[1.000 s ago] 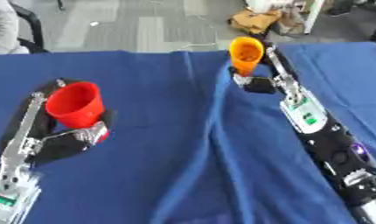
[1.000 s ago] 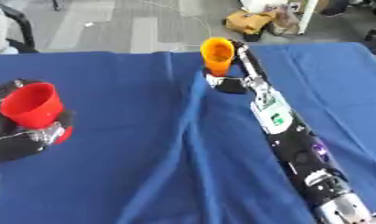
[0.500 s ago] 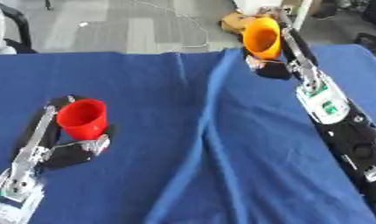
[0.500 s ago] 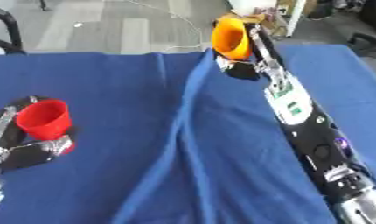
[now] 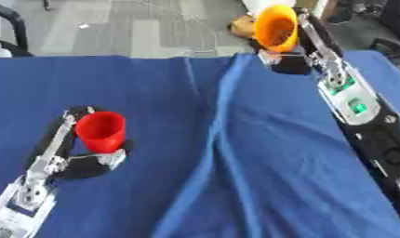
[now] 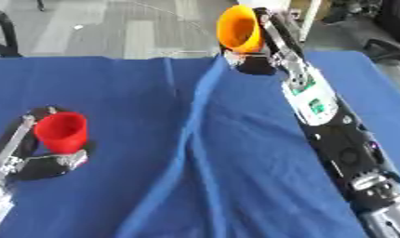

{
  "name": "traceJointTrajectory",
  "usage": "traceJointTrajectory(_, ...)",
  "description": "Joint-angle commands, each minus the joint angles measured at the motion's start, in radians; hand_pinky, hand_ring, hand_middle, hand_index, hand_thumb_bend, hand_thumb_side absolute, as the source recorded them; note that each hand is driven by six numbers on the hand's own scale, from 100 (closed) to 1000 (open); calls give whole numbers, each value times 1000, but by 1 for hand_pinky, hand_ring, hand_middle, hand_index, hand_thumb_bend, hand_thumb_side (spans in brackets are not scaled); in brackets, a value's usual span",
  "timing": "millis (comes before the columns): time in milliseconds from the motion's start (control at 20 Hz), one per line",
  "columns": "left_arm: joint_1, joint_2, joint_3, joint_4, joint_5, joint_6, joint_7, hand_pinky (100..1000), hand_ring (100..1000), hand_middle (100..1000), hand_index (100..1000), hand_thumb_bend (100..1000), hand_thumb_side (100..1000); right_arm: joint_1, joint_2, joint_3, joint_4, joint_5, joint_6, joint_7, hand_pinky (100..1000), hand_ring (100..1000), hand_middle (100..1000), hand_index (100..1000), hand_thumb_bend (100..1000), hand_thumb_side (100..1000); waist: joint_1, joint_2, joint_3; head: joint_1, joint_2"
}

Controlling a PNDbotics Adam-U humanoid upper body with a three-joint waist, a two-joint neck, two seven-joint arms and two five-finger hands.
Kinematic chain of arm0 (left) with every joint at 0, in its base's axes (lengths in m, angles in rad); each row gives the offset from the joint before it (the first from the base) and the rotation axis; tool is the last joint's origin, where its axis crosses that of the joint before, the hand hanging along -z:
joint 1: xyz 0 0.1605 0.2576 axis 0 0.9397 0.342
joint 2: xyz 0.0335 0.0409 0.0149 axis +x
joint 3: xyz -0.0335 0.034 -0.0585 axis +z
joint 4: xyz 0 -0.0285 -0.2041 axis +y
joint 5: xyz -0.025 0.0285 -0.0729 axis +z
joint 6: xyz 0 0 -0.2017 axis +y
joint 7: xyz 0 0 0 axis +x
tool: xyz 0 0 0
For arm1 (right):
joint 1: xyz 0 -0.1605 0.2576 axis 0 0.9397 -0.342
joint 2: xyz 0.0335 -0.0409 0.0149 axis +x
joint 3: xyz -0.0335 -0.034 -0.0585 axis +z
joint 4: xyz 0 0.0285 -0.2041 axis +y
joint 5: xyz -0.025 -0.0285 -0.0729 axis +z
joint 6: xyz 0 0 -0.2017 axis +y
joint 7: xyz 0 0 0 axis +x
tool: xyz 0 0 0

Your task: Pour the contents of one cup into another cup.

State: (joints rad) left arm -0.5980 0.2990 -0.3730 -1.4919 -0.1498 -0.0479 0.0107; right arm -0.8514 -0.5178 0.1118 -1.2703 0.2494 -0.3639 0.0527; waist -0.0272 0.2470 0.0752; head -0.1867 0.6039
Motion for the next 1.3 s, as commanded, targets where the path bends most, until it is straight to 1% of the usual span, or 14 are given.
traceJointTrajectory(50,-29,-3,-11,3,-24,-11,-18,370,409,402,612,408,100,-41,-33,19,-57,34,-15,43,533,665,321,332,100,100,-1,-25,-2,3,-8)
traceJointTrajectory(350,-51,-22,-31,23,-46,-29,-45,373,410,401,611,406,100,-89,3,75,-106,82,-56,116,546,666,323,335,100,100,-5,-29,-3,1,-7)
traceJointTrajectory(450,-55,-27,-36,26,-50,-33,-53,373,410,401,611,415,100,-106,24,88,-109,87,-65,138,547,665,322,335,100,100,-5,-31,-2,-1,-6)
traceJointTrajectory(750,-68,-46,-48,34,-62,-42,-69,374,410,401,611,403,100,-147,91,129,-106,119,-95,184,554,664,324,337,100,100,-8,-33,7,-7,-5)
traceJointTrajectory(1000,-77,-60,-56,35,-64,-46,-78,374,409,399,610,403,100,-163,139,146,-86,149,-114,205,554,664,324,336,100,100,-7,-33,17,-11,-6)
traceJointTrajectory(1300,-91,-77,-67,34,-65,-50,-91,375,408,397,609,402,100,-173,194,150,-62,198,-133,211,555,663,323,337,100,100,-4,-32,27,-18,-7)
